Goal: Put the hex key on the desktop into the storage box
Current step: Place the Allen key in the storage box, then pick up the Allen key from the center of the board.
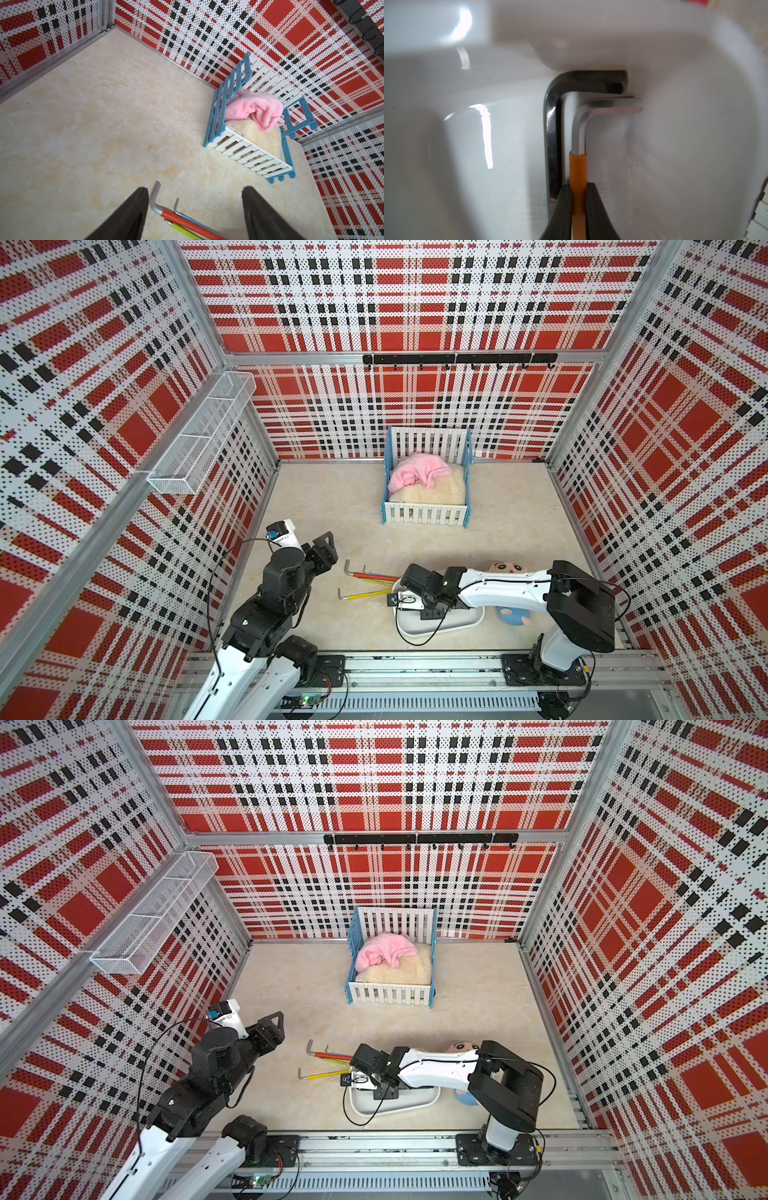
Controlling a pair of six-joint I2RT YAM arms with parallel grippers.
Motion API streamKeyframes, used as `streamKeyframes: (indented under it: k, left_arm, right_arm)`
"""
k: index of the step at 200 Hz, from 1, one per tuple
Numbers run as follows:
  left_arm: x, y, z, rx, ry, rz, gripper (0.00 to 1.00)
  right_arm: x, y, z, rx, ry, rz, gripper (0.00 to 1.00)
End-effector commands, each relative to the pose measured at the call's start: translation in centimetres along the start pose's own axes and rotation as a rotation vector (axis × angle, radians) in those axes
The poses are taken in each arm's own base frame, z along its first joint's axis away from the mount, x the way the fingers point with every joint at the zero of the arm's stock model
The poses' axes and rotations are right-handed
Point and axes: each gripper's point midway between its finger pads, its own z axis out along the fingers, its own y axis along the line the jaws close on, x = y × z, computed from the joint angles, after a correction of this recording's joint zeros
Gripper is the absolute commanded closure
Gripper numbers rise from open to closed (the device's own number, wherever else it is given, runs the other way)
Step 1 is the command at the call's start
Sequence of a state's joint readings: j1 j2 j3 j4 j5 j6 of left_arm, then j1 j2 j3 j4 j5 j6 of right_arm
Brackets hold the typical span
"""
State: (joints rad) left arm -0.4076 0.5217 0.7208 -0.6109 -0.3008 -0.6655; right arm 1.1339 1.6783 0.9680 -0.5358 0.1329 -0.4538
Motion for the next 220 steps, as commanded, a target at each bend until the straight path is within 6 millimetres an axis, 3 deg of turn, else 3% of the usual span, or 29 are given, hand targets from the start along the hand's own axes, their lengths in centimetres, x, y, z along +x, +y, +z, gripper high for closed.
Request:
streamKeyframes:
  k: [1, 24, 116, 168, 220]
  left_arm:
    - [-0.4, -0.1, -0.3, 0.002, -0.013, 0.003, 0.24]
    - [-0.4, -0.1, -0.2, 0.001, -0.012, 0.004, 0.24]
    - [-0.4, -0.1, -0.3, 0.003, -0.016, 0.001, 0.24]
    - [-0.4, -0.1, -0.3, 0.004, -0.017, 0.001, 0.24]
    - [-0.8, -0.1, -0.7, 0.009, -0.031, -0.005, 0.24]
  right_arm:
    - [-1.0, -0.4, -0.5, 0.017, -0.029, 0.025, 0.79]
    - [-1.4, -1.1, -1.1, 0.043, -0.042, 0.03, 0.72]
    - [-3.7, -4.8, -4.7, 0.133, -0.096, 0.059, 0.7]
    - [-8.2, -7.8, -6.9, 0.11, -0.217, 0.121, 0.68]
    - [-12.3, -9.1, -5.5, 0.023, -0.258, 0.161, 0.68]
